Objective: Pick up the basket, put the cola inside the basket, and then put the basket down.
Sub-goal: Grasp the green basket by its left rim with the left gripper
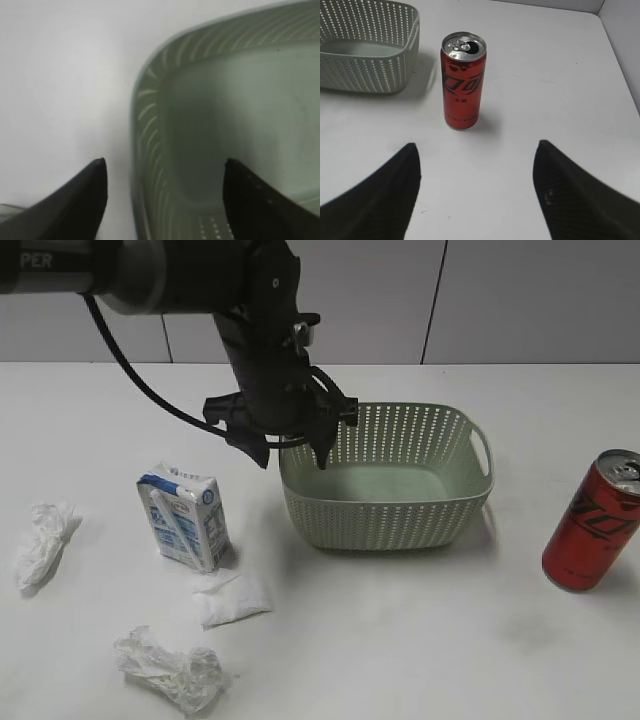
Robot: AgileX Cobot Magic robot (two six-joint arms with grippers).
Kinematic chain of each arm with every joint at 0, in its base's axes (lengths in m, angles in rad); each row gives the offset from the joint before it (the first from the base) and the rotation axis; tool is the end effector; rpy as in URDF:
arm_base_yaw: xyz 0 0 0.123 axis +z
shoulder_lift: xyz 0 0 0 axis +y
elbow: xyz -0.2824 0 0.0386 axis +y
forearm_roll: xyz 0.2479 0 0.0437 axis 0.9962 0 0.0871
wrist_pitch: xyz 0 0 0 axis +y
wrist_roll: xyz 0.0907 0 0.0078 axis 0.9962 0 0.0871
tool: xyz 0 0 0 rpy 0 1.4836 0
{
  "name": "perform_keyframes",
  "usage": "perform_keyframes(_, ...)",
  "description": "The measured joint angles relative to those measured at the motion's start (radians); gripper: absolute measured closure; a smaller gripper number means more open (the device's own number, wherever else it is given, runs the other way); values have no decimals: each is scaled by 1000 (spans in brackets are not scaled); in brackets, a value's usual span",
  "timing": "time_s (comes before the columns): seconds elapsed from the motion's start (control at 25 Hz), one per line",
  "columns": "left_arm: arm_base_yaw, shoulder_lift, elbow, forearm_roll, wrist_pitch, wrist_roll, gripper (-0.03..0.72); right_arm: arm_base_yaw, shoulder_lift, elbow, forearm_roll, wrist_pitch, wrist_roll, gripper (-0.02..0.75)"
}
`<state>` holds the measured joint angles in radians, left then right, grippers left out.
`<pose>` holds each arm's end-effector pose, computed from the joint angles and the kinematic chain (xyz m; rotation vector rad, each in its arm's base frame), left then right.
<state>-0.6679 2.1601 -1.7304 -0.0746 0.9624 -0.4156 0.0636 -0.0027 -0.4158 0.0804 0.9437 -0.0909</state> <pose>0.3549 -0.2871 0.1851 0.3190 2.9172 -0.2865 0.0081 0.0065 0.2630 -0.1491 2.0016 0.0781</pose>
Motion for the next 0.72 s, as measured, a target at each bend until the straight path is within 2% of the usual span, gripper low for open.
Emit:
perform_keyframes(0.16,-2,47,-1,-19,-5,-18,143,0,0,0,0,0,0,204)
perform_keyframes(0.28,-2,57,-1,0,-7,-45,182,0,0,0,0,0,0,204)
perform_keyframes(0.4,-2,57,-1,6,-12,-56,291,0,0,0,0,0,0,204)
perform_keyframes(0.52,-2,57,-1,9,-13,-59,470,0,0,0,0,0,0,204)
perform_keyframes(0.64,-2,57,-1,10,-21,-61,614,0,0,0,0,0,0,204)
perform_keyframes(0.72,-2,57,-1,9,-28,-67,665,0,0,0,0,0,0,204)
